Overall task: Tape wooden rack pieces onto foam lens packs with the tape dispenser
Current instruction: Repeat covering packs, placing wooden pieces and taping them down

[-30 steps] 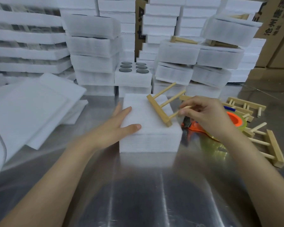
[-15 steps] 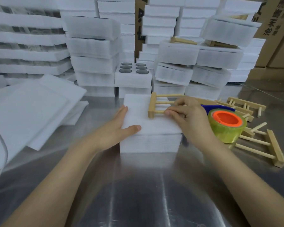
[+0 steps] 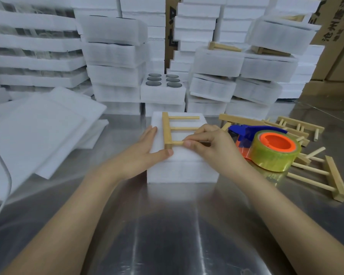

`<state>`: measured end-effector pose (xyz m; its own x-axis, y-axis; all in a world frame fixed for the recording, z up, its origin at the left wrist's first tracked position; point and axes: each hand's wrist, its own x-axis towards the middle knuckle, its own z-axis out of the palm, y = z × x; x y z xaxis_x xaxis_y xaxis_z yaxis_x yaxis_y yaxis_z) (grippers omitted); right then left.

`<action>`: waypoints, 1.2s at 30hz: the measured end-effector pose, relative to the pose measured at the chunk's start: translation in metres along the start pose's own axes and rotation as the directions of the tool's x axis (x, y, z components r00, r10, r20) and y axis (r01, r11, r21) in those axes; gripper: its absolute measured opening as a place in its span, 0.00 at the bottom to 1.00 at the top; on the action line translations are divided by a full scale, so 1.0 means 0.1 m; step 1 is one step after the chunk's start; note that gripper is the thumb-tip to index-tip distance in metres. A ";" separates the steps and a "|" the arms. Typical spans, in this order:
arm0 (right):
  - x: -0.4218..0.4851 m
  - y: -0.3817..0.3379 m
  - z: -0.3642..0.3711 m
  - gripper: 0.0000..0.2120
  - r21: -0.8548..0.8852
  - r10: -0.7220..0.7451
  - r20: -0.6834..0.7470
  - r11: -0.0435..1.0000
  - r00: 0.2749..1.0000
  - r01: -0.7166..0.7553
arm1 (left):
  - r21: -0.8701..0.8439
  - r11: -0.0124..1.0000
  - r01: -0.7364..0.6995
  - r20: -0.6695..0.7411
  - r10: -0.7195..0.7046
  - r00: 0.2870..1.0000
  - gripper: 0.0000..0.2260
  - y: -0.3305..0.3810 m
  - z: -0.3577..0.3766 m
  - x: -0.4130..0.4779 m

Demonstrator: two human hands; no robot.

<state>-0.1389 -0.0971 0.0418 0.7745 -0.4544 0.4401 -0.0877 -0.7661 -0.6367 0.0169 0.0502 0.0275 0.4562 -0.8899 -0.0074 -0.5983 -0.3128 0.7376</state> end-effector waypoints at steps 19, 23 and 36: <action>-0.05 0.08 0.08 0.20 0.344 0.377 -0.157 0.887 0.913 -0.307 | -0.645 0.763 0.033 -0.074 -0.106 0.992 0.24 0.11 0.11 0.09; -0.05 0.09 0.08 0.18 0.455 0.424 -0.069 0.819 0.903 -0.350 | -0.738 0.674 0.036 -0.087 -0.148 0.985 0.17 0.13 0.17 0.08; -0.04 0.12 0.07 0.23 0.417 0.455 -0.046 0.818 0.889 -0.397 | -0.681 0.732 0.013 -0.100 -0.111 0.989 0.18 0.08 0.18 0.08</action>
<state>-0.1386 -0.1011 0.0283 0.6198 -0.7738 0.1307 -0.1181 -0.2566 -0.9593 0.0038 0.0342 0.0211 0.5834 -0.8119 -0.0211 0.0163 -0.0143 0.9998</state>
